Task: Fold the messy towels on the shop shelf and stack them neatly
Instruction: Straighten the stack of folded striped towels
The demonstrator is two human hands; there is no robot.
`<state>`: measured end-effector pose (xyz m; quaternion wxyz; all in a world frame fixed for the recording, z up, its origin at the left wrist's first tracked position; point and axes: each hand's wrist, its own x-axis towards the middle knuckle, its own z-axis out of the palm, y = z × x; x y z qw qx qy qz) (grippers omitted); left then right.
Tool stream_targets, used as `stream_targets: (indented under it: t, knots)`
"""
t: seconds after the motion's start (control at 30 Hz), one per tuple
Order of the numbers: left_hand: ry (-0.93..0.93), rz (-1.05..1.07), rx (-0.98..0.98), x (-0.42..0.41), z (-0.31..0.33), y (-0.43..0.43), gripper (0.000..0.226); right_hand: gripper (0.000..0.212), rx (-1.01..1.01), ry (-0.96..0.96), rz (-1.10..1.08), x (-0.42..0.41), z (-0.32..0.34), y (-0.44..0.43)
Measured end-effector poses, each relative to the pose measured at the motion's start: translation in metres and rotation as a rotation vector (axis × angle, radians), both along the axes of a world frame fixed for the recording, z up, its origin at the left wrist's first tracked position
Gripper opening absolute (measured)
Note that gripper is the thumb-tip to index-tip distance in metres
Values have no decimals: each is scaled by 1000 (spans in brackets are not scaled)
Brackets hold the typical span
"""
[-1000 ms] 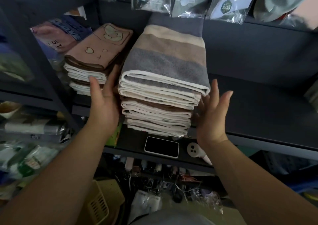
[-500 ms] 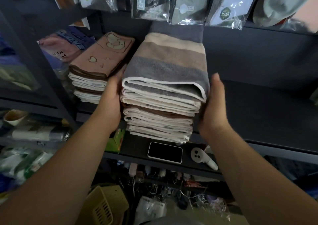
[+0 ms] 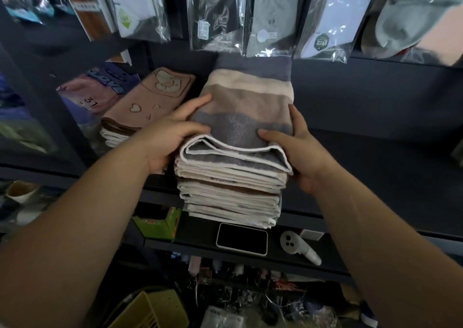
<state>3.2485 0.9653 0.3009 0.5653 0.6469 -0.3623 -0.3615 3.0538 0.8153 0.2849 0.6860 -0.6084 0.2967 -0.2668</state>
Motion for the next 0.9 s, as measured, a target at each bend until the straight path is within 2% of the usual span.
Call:
stream_targets:
  t: [0.07, 0.1, 0.13, 0.23, 0.33, 0.4, 0.53, 0.7, 0.8, 0.9]
  knots:
    - [-132, -6, 74, 4, 21, -3, 63, 96, -282, 142, -40, -5, 15, -10]
    - [-196, 14, 85, 4, 32, -6, 58, 101, -439, 220, -56, -6, 24, -15]
    - [-263, 49, 83, 3, 41, -12, 52, 96, -579, 263, -48, -4, 35, -17]
    - [-610, 61, 171, -6, 56, -36, 43, 61, -844, 303, 172, 18, 60, -23]
    - [-1016, -88, 398, -18, 45, -59, 59, 47, -1108, 515, 382, 52, 64, -39]
    - [-1127, -110, 523, -21, 32, -61, 71, 47, -1201, 617, 461, 70, 57, -55]
    - [-1137, -153, 599, -22, 24, -57, 90, 59, -1183, 763, 376, 89, 43, -98]
    - [-1130, -205, 648, -25, 30, -54, 140, 78, -966, 743, 301, 95, 34, -122]
    - [-1102, -234, 658, -24, 31, -50, 150, 81, -945, 729, 280, 92, 37, -117]
    - [-1109, -221, 631, -25, 30, -41, 153, 68, -908, 583, 168, 76, 38, -103]
